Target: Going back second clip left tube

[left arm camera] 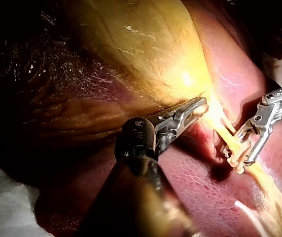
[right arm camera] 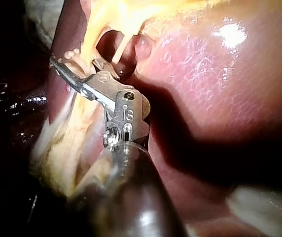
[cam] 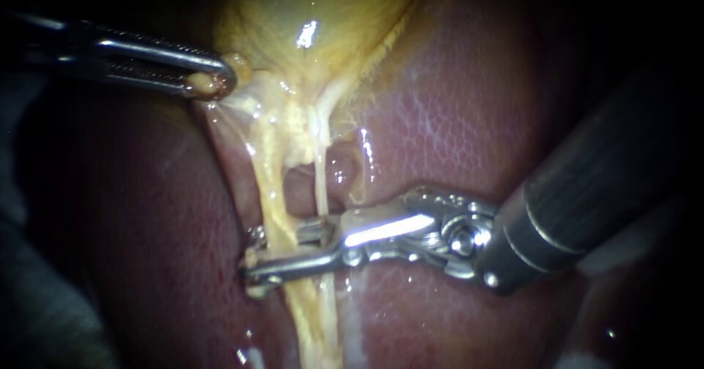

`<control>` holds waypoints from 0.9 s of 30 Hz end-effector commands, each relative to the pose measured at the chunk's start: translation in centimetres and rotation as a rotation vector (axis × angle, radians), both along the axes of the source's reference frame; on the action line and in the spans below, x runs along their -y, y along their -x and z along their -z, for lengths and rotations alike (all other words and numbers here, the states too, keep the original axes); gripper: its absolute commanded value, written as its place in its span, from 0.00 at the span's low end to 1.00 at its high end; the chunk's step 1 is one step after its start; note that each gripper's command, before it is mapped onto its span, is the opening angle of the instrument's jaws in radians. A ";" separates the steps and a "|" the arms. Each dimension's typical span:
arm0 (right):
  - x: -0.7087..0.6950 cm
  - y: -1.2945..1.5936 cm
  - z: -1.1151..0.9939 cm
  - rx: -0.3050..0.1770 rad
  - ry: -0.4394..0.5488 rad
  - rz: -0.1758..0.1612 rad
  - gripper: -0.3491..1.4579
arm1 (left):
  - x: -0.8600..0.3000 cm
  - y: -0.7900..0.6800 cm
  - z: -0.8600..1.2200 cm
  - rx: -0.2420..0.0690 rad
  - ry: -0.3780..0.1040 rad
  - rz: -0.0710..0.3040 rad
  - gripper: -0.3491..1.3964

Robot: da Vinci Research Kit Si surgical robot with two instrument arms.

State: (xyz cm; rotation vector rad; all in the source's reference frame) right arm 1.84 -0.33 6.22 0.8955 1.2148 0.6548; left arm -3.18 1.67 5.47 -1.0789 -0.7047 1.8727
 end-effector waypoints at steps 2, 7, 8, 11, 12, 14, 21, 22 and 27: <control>-0.01 0.02 -0.04 0.030 0.027 0.007 0.43 | 0.00 0.00 0.00 -0.001 0.000 0.000 0.00; -0.01 0.07 -0.07 0.048 0.060 0.010 0.44 | 0.00 0.00 0.00 -0.001 0.000 0.000 0.00; 0.00 0.09 -0.06 0.046 0.078 0.016 0.44 | 0.00 0.00 0.00 0.000 0.000 0.000 0.00; 0.01 0.17 -0.02 0.047 0.138 0.037 0.44 | 0.00 -0.01 0.00 0.000 0.000 0.000 0.00; 0.02 0.22 -0.01 0.060 0.184 0.052 0.45 | 0.00 -0.02 0.01 0.000 0.000 -0.001 0.00; 0.01 0.30 0.03 0.080 0.244 0.067 0.46 | 0.01 -0.02 0.01 0.000 0.000 -0.001 0.00; -0.17 0.80 0.36 0.152 0.476 0.072 0.47 | 0.00 -0.02 0.01 0.000 0.000 -0.001 0.00; -0.20 0.88 0.42 0.150 0.503 0.074 0.47 | 0.00 -0.02 0.01 0.000 0.000 -0.001 0.00; -0.34 1.30 0.70 0.155 0.609 0.095 0.47 | 0.00 -0.02 0.01 0.000 0.000 -0.001 0.00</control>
